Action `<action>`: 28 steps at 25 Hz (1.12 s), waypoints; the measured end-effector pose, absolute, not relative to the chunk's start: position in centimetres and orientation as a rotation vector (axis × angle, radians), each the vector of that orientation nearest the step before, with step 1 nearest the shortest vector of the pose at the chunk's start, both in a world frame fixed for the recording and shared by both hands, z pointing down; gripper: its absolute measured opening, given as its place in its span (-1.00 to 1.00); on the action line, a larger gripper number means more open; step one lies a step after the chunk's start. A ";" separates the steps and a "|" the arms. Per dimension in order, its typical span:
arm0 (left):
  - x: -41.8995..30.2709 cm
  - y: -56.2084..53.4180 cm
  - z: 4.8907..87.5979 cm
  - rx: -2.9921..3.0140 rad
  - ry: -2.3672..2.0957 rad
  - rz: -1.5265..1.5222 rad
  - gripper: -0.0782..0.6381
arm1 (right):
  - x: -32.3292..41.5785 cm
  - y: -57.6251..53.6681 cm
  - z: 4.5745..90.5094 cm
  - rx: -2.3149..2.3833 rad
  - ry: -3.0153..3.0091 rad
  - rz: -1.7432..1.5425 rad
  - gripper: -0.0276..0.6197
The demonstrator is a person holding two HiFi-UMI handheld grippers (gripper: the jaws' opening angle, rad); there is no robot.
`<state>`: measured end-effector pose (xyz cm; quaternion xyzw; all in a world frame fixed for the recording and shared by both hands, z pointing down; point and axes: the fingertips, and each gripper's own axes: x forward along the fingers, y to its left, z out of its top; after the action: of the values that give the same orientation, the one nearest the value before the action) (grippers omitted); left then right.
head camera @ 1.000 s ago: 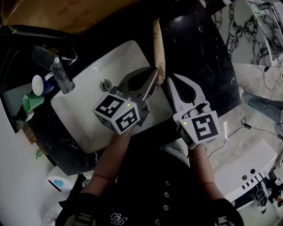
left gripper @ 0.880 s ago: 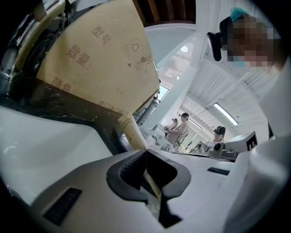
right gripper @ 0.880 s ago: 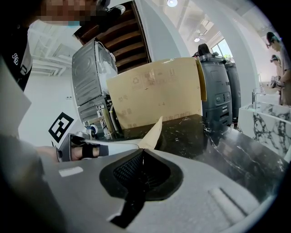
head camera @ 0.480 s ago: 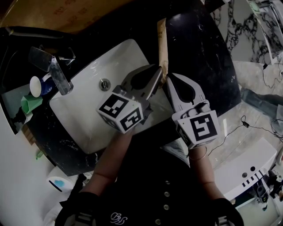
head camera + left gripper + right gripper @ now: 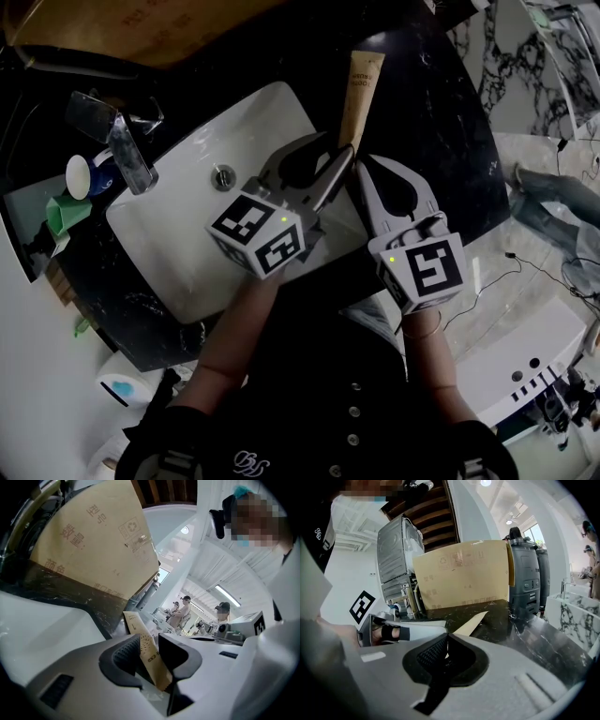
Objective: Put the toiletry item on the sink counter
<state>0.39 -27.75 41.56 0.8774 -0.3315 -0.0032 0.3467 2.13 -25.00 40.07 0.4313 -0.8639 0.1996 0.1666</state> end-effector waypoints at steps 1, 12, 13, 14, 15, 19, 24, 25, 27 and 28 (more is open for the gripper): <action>0.5 -27.7 41.6 2.277 -0.859 -0.002 -0.48 | 2.2 -25.0 40.0 1.229 -2.461 0.565 -0.90; -1.1 -27.6 38.9 2.351 -0.935 0.025 -0.46 | 2.2 -24.4 38.5 1.212 -2.482 0.507 -0.91; -1.3 -27.5 38.4 2.364 -0.949 0.024 -0.46 | 2.2 -24.3 38.2 1.214 -2.488 0.498 -0.91; -1.5 -27.3 37.9 2.377 -0.957 0.022 -0.46 | 2.3 -24.1 37.8 1.220 -2.494 0.489 -0.91; -1.6 -27.0 37.5 2.389 -0.961 0.022 -0.46 | 2.4 -23.9 37.4 1.225 -2.500 0.482 -0.91; -2.0 -25.4 35.8 2.445 -0.995 0.035 -0.46 | 2.6 -22.5 36.1 1.213 -2.520 0.437 -0.91; -2.7 -23.1 33.9 2.483 -1.057 0.016 -0.46 | 2.4 -20.2 34.2 1.196 -2.555 0.376 -0.91; -2.7 -22.6 33.6 2.489 -1.067 0.015 -0.46 | 2.3 -19.6 33.8 1.191 -2.566 0.358 -0.91; -2.9 -21.5 32.7 2.503 -1.092 0.016 -0.46 | 2.1 -18.6 33.0 1.180 -2.588 0.318 -0.91; -3.0 -21.0 32.2 2.508 -1.105 0.015 -0.46 | 2.1 -18.1 32.6 1.177 -2.598 0.305 -0.91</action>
<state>-3.00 -20.95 32.24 0.8968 -0.3952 0.0055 0.1990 2.05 -18.15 32.58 0.4064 -0.8974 0.1053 0.1361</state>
